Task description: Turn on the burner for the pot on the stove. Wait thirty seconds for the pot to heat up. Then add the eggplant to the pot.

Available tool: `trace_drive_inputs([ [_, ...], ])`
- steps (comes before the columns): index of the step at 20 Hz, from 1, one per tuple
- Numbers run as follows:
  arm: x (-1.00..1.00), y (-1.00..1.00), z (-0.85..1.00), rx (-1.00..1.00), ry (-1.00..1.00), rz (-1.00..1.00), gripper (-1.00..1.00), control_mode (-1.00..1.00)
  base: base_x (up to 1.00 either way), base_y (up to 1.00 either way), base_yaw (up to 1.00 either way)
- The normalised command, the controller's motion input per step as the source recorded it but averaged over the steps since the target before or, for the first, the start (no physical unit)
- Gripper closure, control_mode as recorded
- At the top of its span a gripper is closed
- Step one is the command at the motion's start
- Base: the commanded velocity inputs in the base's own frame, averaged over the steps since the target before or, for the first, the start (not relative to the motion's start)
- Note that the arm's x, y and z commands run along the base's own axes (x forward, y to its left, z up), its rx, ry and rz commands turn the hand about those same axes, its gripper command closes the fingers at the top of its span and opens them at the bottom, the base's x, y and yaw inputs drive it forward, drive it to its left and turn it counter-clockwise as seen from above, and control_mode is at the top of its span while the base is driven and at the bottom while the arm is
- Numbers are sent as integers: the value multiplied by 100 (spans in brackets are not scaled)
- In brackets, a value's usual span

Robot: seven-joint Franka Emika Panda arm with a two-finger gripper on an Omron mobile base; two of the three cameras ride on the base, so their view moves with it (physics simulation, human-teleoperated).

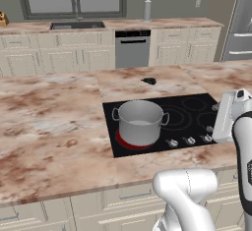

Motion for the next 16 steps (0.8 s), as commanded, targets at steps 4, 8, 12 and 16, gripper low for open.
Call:
trace_drive_inputs([
  [4, 0, 0, 0, 0, 0, 0, -100, -100, 0, 0, 0],
  [8, 0, 0, 0, 0, 0, 0, -100, -100, 0, 0, 0],
  [12, 0, 0, 0, 0, 0, 0, -100, -100, 0, 0, 0],
  [16, 0, 0, 0, 0, 0, 0, -100, -100, 0, 0, 0],
])
